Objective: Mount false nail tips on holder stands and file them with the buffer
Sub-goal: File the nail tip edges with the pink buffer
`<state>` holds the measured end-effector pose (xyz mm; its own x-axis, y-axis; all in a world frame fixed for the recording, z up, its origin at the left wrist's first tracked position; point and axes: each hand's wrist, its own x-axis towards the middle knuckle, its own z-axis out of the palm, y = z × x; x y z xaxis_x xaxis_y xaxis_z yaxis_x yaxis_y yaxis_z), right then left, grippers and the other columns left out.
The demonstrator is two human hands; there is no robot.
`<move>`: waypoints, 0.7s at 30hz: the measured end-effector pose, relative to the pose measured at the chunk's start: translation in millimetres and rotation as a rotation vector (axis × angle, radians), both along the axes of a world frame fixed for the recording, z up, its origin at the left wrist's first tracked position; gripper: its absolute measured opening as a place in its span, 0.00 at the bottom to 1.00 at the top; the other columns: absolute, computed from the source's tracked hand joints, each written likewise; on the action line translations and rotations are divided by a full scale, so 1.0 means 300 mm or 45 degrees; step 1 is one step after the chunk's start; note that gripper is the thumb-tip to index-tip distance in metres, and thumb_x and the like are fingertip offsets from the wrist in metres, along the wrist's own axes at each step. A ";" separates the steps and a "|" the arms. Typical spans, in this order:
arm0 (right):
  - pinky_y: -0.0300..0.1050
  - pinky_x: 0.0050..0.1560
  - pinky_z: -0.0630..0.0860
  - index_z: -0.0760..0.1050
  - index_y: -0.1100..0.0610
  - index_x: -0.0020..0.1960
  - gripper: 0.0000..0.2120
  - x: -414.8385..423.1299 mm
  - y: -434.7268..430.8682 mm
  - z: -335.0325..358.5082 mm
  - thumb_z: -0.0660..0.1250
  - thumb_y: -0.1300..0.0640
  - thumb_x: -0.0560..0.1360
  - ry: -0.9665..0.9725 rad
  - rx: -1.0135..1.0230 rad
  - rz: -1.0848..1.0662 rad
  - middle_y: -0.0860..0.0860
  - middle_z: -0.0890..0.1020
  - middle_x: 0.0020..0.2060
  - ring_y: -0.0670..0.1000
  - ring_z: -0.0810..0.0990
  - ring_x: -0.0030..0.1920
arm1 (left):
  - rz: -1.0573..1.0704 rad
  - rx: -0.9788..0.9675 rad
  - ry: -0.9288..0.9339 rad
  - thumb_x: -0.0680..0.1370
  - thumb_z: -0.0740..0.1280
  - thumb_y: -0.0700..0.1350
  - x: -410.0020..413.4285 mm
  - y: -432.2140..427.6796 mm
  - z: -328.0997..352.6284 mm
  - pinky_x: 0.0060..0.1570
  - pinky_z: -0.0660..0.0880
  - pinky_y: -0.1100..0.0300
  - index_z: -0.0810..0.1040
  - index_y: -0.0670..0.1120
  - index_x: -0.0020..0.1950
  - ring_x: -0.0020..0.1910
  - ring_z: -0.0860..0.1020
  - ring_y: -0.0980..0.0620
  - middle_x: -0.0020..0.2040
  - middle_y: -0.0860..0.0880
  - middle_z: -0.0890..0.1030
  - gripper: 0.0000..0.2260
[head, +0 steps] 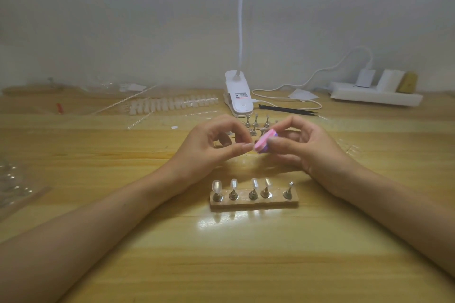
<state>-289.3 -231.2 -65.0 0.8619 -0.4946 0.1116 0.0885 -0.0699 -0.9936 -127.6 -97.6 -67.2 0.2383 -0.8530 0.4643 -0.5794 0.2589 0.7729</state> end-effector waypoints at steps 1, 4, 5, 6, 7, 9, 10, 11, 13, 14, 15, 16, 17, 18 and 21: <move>0.48 0.45 0.84 0.74 0.59 0.49 0.13 0.001 0.004 0.001 0.75 0.59 0.69 0.044 -0.047 0.043 0.60 0.87 0.46 0.58 0.87 0.47 | 0.001 0.000 -0.005 0.74 0.73 0.37 0.000 0.001 0.000 0.42 0.73 0.66 0.81 0.44 0.43 0.39 0.75 0.60 0.42 0.52 0.79 0.04; 0.45 0.43 0.83 0.75 0.59 0.49 0.13 0.004 0.005 -0.004 0.75 0.57 0.69 0.025 -0.052 0.044 0.59 0.87 0.47 0.57 0.87 0.47 | -0.004 0.011 -0.002 0.74 0.73 0.37 -0.002 0.001 0.001 0.42 0.72 0.66 0.81 0.44 0.43 0.39 0.75 0.61 0.43 0.51 0.79 0.04; 0.47 0.43 0.84 0.75 0.60 0.50 0.14 0.002 -0.003 -0.007 0.75 0.58 0.68 -0.018 0.007 0.004 0.59 0.87 0.47 0.57 0.87 0.47 | -0.005 0.016 0.003 0.74 0.73 0.37 -0.002 0.002 0.001 0.42 0.72 0.67 0.81 0.45 0.43 0.38 0.75 0.62 0.43 0.51 0.79 0.04; 0.49 0.44 0.84 0.74 0.60 0.50 0.15 0.002 -0.010 -0.008 0.75 0.58 0.68 -0.038 0.038 -0.007 0.60 0.86 0.47 0.58 0.87 0.48 | -0.008 0.022 0.002 0.74 0.73 0.38 -0.002 0.004 0.000 0.42 0.72 0.67 0.81 0.44 0.43 0.38 0.75 0.62 0.43 0.51 0.80 0.03; 0.50 0.45 0.84 0.74 0.60 0.51 0.15 0.001 -0.011 -0.007 0.74 0.58 0.69 -0.024 0.024 0.003 0.61 0.86 0.48 0.58 0.87 0.48 | -0.015 0.030 -0.006 0.74 0.73 0.38 -0.002 0.006 -0.001 0.42 0.72 0.67 0.81 0.43 0.43 0.39 0.75 0.61 0.43 0.50 0.80 0.02; 0.52 0.49 0.84 0.73 0.61 0.52 0.15 0.003 -0.015 -0.004 0.74 0.58 0.70 0.025 -0.028 0.047 0.61 0.86 0.48 0.59 0.87 0.48 | -0.026 0.042 -0.019 0.74 0.73 0.38 -0.004 0.007 -0.002 0.43 0.72 0.67 0.82 0.42 0.44 0.39 0.75 0.61 0.43 0.50 0.80 0.02; 0.51 0.49 0.84 0.73 0.62 0.53 0.15 0.003 -0.016 -0.005 0.74 0.59 0.70 0.022 -0.023 0.040 0.61 0.86 0.48 0.58 0.87 0.48 | -0.020 0.038 -0.007 0.74 0.73 0.38 -0.005 0.007 -0.001 0.42 0.72 0.68 0.82 0.43 0.43 0.39 0.75 0.61 0.43 0.50 0.80 0.02; 0.49 0.48 0.84 0.73 0.62 0.53 0.16 0.005 -0.016 -0.004 0.73 0.59 0.70 0.014 -0.004 0.033 0.60 0.86 0.47 0.58 0.87 0.48 | -0.009 0.026 0.010 0.74 0.73 0.38 -0.004 0.007 0.000 0.42 0.72 0.68 0.81 0.45 0.43 0.38 0.75 0.62 0.43 0.52 0.80 0.03; 0.47 0.47 0.84 0.73 0.62 0.52 0.15 0.005 -0.011 -0.004 0.74 0.59 0.70 0.059 -0.040 0.075 0.60 0.87 0.48 0.58 0.87 0.49 | 0.014 0.007 0.024 0.74 0.73 0.38 -0.003 0.006 0.002 0.42 0.72 0.69 0.80 0.47 0.42 0.38 0.75 0.62 0.42 0.53 0.80 0.05; 0.48 0.48 0.84 0.74 0.60 0.51 0.14 0.004 -0.003 -0.002 0.74 0.59 0.70 0.096 -0.092 0.108 0.59 0.87 0.48 0.58 0.87 0.49 | 0.012 0.011 0.012 0.74 0.73 0.38 -0.003 0.005 0.003 0.42 0.72 0.69 0.80 0.47 0.42 0.38 0.75 0.63 0.42 0.54 0.80 0.05; 0.48 0.48 0.84 0.74 0.60 0.51 0.13 0.004 0.001 -0.001 0.74 0.58 0.70 0.106 -0.123 0.124 0.58 0.87 0.48 0.58 0.87 0.49 | 0.004 0.018 -0.005 0.74 0.73 0.37 -0.004 0.004 0.002 0.42 0.72 0.68 0.81 0.45 0.42 0.38 0.75 0.62 0.42 0.53 0.79 0.04; 0.48 0.47 0.84 0.74 0.60 0.51 0.13 0.005 0.001 -0.003 0.74 0.58 0.70 0.079 -0.114 0.099 0.58 0.87 0.48 0.57 0.87 0.49 | -0.001 0.023 -0.015 0.74 0.73 0.37 -0.004 0.004 0.001 0.42 0.72 0.68 0.81 0.44 0.43 0.38 0.75 0.62 0.42 0.52 0.79 0.03; 0.48 0.46 0.84 0.74 0.60 0.51 0.13 0.004 0.000 -0.002 0.74 0.58 0.70 0.027 -0.055 0.041 0.59 0.87 0.47 0.57 0.87 0.49 | 0.001 0.022 -0.011 0.74 0.73 0.37 -0.005 0.004 0.000 0.42 0.72 0.68 0.81 0.44 0.43 0.38 0.75 0.62 0.43 0.52 0.80 0.03; 0.47 0.44 0.84 0.74 0.61 0.51 0.14 0.003 -0.004 -0.002 0.74 0.58 0.69 -0.016 0.005 -0.004 0.59 0.87 0.47 0.57 0.87 0.48 | 0.009 0.017 0.000 0.74 0.73 0.37 -0.005 0.004 0.000 0.42 0.72 0.68 0.81 0.45 0.42 0.38 0.75 0.62 0.43 0.52 0.80 0.04; 0.44 0.44 0.83 0.74 0.60 0.50 0.13 0.001 0.006 0.002 0.74 0.59 0.69 0.063 -0.062 0.087 0.59 0.87 0.47 0.57 0.87 0.47 | 0.043 0.007 0.012 0.74 0.73 0.38 -0.004 0.006 0.000 0.42 0.72 0.68 0.81 0.47 0.42 0.38 0.75 0.62 0.43 0.52 0.80 0.05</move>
<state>-289.0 -229.4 -64.3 0.8987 -0.4292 0.0905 0.0456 -0.1139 -0.9924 -128.7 -95.9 -67.2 0.2712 -0.8469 0.4574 -0.5807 0.2351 0.7795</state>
